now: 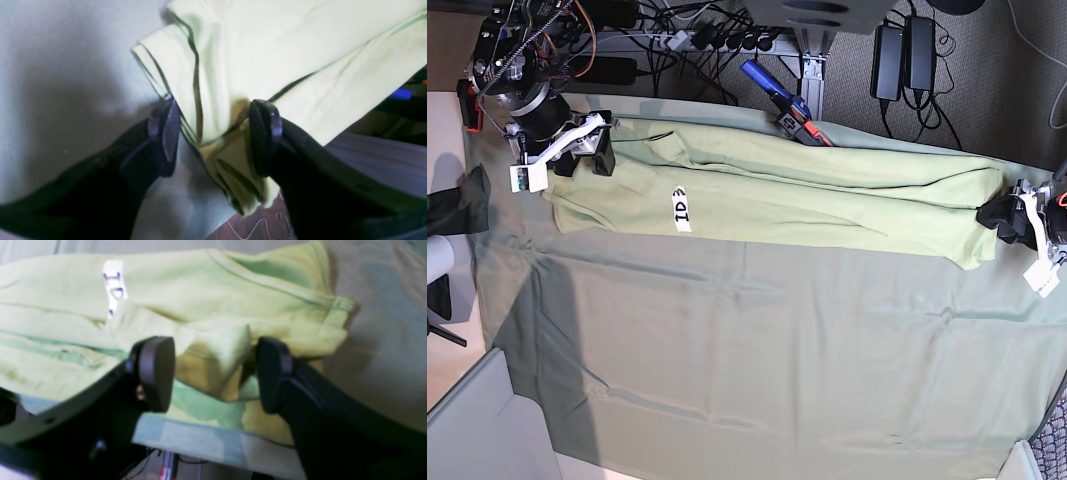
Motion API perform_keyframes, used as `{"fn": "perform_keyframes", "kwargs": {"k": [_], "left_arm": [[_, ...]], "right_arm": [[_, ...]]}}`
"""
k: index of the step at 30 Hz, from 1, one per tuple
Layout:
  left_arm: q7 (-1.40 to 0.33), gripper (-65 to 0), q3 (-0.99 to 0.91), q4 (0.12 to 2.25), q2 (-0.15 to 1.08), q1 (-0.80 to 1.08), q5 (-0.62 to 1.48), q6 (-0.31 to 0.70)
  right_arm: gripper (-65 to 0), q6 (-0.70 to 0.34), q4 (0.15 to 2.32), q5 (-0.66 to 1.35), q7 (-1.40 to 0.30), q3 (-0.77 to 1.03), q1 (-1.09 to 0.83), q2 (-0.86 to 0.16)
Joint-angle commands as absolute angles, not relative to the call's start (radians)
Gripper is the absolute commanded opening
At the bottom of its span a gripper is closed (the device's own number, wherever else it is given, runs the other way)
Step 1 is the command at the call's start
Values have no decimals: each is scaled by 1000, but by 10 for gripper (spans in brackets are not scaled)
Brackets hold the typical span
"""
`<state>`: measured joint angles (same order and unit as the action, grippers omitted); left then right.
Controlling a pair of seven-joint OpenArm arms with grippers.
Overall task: Fold the T-shirt properly
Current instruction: 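Grasp both ends of the folded strip with the grippers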
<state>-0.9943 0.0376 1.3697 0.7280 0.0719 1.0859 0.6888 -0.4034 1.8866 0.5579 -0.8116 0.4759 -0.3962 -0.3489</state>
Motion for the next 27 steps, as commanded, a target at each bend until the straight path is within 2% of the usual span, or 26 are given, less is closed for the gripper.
{"fn": "perform_keyframes", "kwargs": {"k": [1,8,13,21,27], "left_arm": [[-978,-290,12,1385,748,60,1105,698],[-1052,-290,-147,1385,749,75,1230,698],[-1051,-290,-163,1385,735,149,1266,698],[-1036,-290,-313,1385,617,240,1298,698],[-1030,-290,-355,1385,544,276,1293,698]], "right_arm": [[-267,-424,1902,569,-786,484,-393,-363],[-267,-424,1902,569,-785,484,-394,-363],[-267,-424,1902,569,-782,484,-393,-363],[-267,-424,1901,569,-783,484,-394,-363],[-267,-424,1901,568,-783,484,-394,-363]]}}
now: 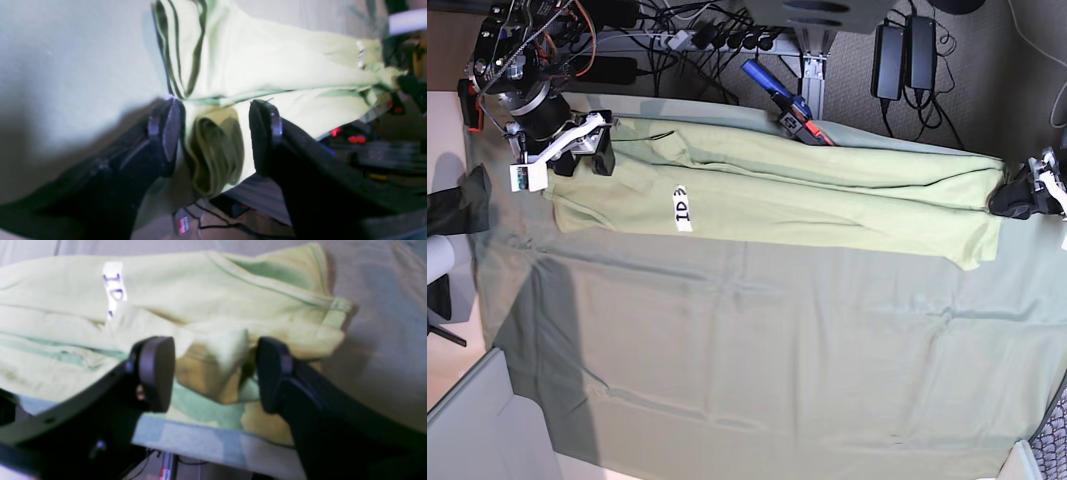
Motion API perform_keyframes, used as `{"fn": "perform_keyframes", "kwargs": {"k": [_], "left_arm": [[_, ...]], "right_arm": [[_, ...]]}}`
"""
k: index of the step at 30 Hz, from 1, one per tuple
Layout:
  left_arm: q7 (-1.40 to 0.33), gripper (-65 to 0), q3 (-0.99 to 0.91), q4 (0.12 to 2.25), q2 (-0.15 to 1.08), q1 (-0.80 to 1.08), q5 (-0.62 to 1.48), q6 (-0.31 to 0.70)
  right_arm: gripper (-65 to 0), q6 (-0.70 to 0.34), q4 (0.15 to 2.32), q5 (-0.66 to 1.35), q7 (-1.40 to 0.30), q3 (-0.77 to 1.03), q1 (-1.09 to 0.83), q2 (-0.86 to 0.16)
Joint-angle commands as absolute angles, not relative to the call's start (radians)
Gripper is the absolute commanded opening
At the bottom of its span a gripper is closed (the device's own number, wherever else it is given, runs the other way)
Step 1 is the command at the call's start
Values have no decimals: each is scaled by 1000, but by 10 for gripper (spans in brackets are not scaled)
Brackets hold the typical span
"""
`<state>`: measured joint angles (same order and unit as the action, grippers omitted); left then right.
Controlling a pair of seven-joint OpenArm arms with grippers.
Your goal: Fold the T-shirt properly
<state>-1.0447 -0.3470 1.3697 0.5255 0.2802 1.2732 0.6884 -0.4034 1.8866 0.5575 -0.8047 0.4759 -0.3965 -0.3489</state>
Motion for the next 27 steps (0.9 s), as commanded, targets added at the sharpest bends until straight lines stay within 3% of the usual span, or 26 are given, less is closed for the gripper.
{"fn": "perform_keyframes", "kwargs": {"k": [1,15,24,27], "left_arm": [[-1024,-290,-355,1385,532,282,1283,698],[-905,-290,-367,1385,383,280,1158,698],[-859,-293,-367,1385,368,227,1084,698],[-852,-368,-367,1385,365,207,1076,698]], "right_arm": [[-267,-424,1901,569,-784,484,-394,-363],[-267,-424,1901,569,-786,484,-394,-363],[-267,-424,1901,568,-790,484,-395,-363],[-267,-424,1901,568,-790,484,-395,-363]]}}
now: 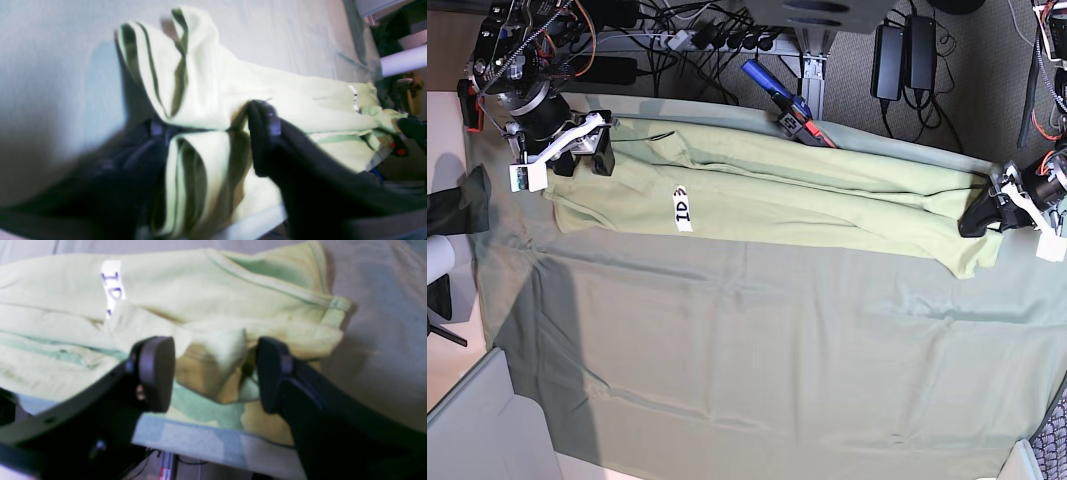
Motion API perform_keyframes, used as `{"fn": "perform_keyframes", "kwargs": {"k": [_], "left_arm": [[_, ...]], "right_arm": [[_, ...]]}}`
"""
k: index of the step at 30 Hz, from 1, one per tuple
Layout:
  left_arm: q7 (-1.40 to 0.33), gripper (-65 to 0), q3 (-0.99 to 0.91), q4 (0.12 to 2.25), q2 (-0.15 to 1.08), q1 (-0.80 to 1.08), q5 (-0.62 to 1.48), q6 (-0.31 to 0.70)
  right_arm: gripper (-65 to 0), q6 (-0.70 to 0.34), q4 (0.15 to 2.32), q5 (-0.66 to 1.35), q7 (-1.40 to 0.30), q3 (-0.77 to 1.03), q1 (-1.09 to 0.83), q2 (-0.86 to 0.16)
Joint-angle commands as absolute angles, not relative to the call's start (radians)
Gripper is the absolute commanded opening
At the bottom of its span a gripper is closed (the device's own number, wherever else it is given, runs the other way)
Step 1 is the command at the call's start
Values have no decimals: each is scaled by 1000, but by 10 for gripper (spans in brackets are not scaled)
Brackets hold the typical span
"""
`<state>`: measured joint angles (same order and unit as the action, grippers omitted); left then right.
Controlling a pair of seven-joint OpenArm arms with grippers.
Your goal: Fold the T-shirt properly
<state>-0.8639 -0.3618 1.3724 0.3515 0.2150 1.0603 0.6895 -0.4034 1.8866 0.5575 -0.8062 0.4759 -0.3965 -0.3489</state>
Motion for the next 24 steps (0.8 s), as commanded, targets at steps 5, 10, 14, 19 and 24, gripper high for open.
{"fn": "perform_keyframes", "kwargs": {"k": [5,10,14,19,24], "left_arm": [[-833,-650,-367,1385,366,180,1003,698],[-833,-650,-367,1385,366,179,995,698],[-838,-650,-387,1385,366,179,1015,698],[-839,-650,-463,1385,366,165,1034,698],[-842,-650,-456,1385,367,97,1007,698]], "right_arm": [[-267,-424,1901,568,-790,484,-394,-363],[-267,-424,1901,568,-790,484,-394,-363],[-267,-424,1901,564,-791,484,-394,-363],[-267,-424,1901,564,-794,484,-394,-364],[-267,-423,1902,565,-781,497,-392,-365]]}}
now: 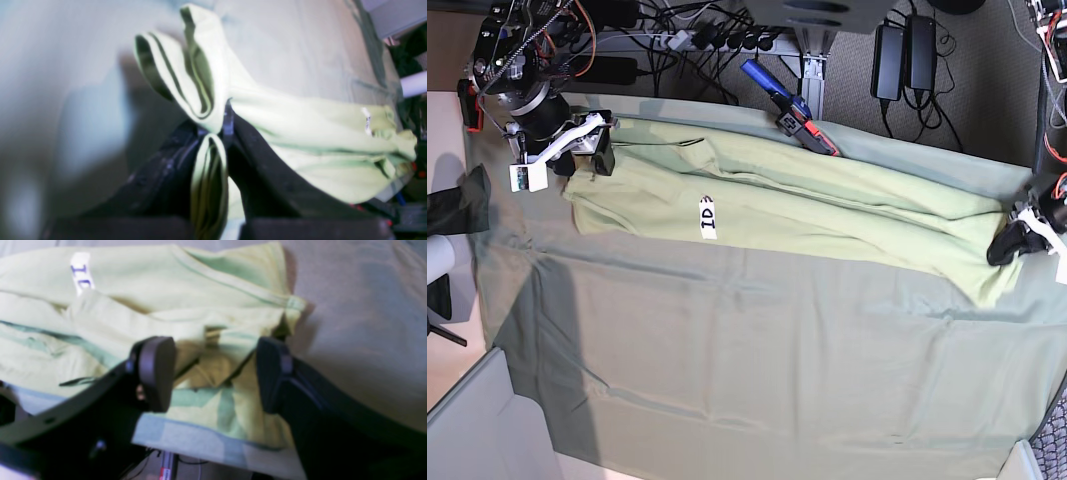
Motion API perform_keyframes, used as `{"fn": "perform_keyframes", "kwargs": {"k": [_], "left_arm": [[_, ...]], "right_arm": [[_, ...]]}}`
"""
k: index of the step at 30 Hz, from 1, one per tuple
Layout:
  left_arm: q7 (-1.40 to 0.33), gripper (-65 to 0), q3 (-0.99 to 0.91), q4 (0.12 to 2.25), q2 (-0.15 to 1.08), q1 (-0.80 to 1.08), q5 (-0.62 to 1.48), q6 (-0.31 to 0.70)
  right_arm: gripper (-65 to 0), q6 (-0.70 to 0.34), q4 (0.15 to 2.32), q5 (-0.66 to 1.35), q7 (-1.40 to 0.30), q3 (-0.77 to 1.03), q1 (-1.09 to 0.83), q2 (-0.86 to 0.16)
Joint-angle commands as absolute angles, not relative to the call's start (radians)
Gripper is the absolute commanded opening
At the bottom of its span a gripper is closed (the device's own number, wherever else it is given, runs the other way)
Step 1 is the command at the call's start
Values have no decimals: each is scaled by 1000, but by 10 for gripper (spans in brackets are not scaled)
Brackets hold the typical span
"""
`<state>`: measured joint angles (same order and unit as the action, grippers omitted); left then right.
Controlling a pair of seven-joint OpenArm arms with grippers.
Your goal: Fold the T-shirt properly
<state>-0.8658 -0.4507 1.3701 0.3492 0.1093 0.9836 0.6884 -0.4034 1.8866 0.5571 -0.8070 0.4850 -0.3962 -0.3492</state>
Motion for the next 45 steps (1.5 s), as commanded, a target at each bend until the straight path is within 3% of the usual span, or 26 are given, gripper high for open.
{"fn": "perform_keyframes", "kwargs": {"k": [1,7,13,23,34,45], "left_arm": [[-842,-650,-447,1385,367,81,995,698],[-809,-650,-372,1361,373,-37,899,698],[-774,-650,-333,1177,431,-203,855,698],[-758,-650,-333,998,500,-421,841,698],[-939,-650,-333,1034,491,-384,1036,698],[-939,-650,-326,1361,353,-163,1028,698]], "right_arm": [[-267,-423,1902,565,-781,504,-388,-365],[-267,-423,1904,604,-775,629,-373,-366],[-267,-423,1904,629,-775,756,-372,-368],[-267,-423,1904,653,-774,796,-372,-368],[-267,-424,1904,670,-775,796,-374,-368],[-267,-424,1904,670,-775,796,-374,-368]]}}
